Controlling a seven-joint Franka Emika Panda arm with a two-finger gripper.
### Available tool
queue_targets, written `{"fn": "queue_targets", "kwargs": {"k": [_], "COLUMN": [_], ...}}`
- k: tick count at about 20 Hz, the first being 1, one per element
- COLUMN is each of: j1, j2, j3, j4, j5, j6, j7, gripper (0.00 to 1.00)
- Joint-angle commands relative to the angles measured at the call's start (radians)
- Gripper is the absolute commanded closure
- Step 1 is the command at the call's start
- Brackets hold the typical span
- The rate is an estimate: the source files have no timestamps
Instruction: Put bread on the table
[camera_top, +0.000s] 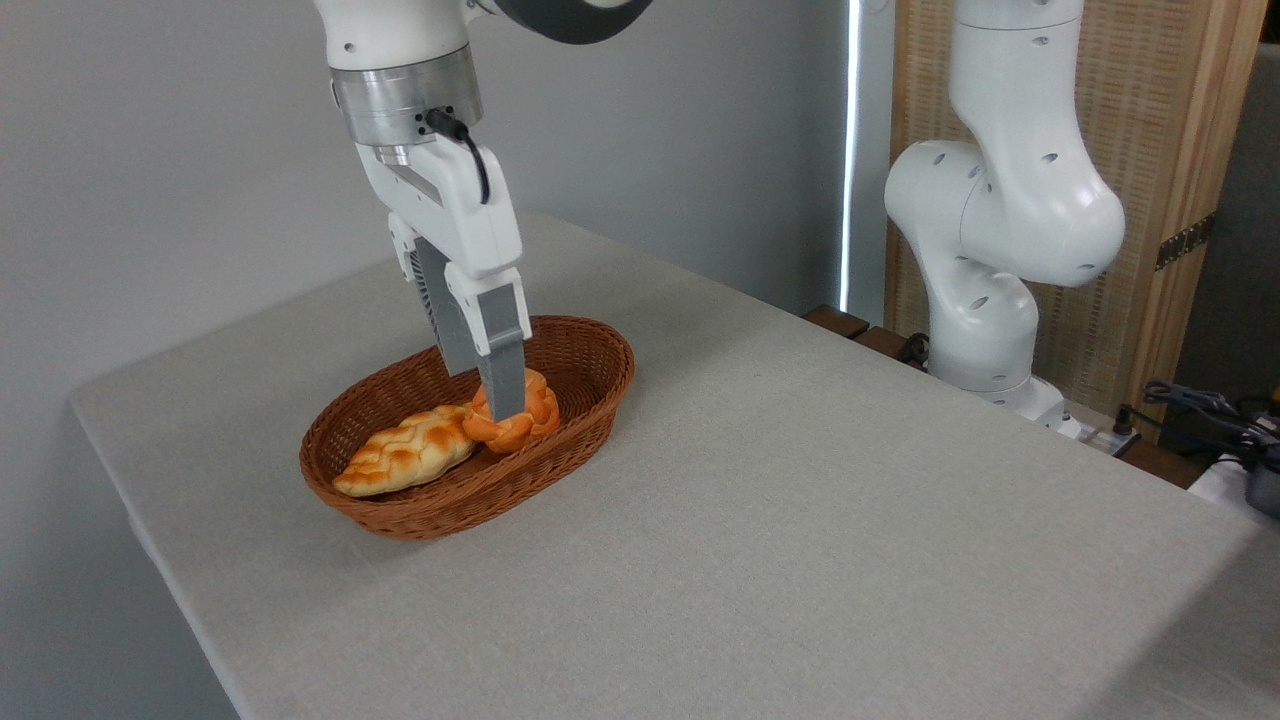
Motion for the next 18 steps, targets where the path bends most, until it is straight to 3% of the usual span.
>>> {"fn": "queue_targets", "kwargs": {"k": [1,4,11,18], "j1": [-0.01,-0.026,-0.059,-0.095], "j2": [0.002,0.002,0.011,0.06], "j3": [-0.029,-0.052,-0.111,-0.14], "j4": [-0.018,-0.044,-0.102,-0.139], "j5": [-0.008,-0.008,-0.008,0.005], "j6": [-0.02,-0.026,-0.058,-0.07], "j7": [0.001,0.072,0.388,0.464], "gripper": [0.0,0.0,0.0,0.0]}}
